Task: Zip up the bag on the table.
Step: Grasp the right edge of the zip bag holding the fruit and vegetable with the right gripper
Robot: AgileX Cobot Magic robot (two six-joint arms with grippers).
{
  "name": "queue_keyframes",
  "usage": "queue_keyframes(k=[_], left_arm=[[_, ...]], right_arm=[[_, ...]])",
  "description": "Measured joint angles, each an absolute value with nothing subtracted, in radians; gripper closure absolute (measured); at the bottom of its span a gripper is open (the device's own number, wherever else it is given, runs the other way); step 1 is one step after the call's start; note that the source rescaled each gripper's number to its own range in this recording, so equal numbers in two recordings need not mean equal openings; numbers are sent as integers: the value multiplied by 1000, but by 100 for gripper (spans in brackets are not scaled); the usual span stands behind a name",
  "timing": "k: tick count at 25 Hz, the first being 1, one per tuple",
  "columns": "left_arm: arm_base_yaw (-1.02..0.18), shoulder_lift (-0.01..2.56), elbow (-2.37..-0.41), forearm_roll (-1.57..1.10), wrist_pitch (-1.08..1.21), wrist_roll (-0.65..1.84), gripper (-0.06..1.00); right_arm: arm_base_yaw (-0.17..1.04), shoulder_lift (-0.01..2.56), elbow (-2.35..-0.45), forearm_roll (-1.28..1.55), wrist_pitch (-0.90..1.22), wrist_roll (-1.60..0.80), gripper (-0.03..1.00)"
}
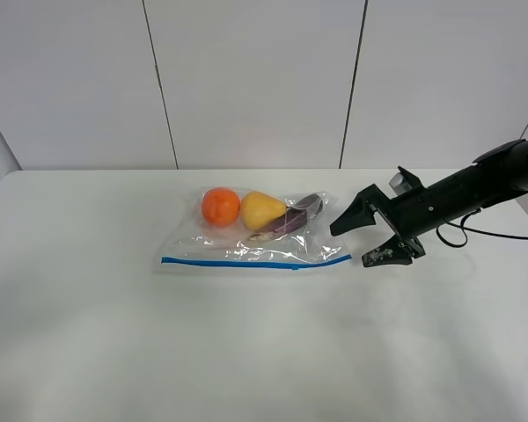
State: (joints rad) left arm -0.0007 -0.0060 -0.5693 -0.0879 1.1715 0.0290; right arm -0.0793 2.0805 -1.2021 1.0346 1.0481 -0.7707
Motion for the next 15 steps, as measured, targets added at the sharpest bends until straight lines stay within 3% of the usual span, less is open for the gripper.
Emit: queue_keyframes(k=[4, 15], left_arm=[[-1, -6, -569, -88, 1172, 29, -6], [-1, -6, -569, -88, 1172, 29, -6]], right_arm=[[-79, 2113, -1202, 1082, 1035, -812, 1], [-40, 2157, -1202, 1131, 997, -867, 26]])
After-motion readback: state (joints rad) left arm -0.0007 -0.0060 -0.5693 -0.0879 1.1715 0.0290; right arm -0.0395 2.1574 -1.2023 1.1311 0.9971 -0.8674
